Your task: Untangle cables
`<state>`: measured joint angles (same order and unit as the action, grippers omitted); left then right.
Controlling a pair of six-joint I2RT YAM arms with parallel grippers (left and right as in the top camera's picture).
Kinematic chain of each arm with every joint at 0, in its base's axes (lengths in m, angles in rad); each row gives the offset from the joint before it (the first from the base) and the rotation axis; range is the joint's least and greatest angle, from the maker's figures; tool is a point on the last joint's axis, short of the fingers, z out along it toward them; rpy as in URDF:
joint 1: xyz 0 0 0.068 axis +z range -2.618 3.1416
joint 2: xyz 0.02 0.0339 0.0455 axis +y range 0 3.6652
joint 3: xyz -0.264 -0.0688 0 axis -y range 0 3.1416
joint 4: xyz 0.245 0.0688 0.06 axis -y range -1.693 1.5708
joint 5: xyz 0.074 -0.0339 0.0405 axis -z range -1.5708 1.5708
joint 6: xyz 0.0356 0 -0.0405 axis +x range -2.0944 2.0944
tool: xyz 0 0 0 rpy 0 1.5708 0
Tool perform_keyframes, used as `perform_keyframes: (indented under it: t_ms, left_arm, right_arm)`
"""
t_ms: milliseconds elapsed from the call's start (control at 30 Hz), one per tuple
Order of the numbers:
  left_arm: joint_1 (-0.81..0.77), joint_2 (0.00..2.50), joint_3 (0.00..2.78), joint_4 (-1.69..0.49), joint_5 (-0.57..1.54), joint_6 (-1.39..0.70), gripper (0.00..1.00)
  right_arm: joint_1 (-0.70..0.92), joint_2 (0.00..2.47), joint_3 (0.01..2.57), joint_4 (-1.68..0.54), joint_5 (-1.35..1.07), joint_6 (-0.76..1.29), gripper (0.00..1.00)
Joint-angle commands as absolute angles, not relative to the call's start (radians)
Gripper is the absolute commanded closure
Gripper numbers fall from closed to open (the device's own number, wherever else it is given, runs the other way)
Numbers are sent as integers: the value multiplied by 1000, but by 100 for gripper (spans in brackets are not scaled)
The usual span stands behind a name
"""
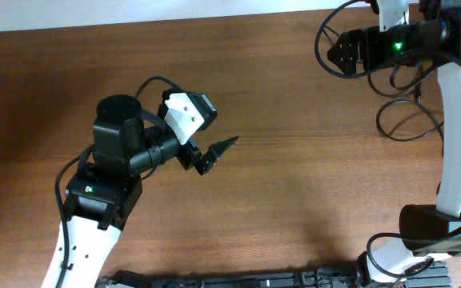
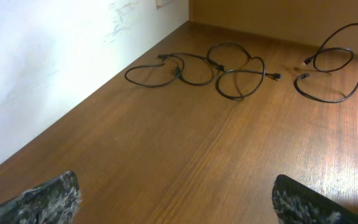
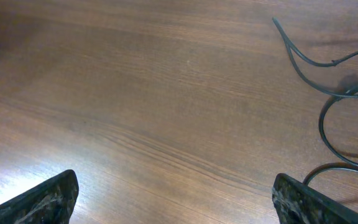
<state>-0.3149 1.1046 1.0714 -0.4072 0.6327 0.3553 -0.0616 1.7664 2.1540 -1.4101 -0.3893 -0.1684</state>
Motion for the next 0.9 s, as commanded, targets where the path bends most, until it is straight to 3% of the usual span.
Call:
perform_keyframes:
  t_ms: [0,433,867]
  left_arm:
    - [-318,1105,1082,-406,648,360,1]
    - [-318,1105,1082,-461,622,359,1]
    - [-318,1104,1061,-780,450,359,1]
  right_arm:
    - [-58,1757,2160,-1411,-381,-179,1]
    - [-58,1757,2160,-1411,-381,-179,1]
    - [-58,1757,2160,-1411,-381,-179,1]
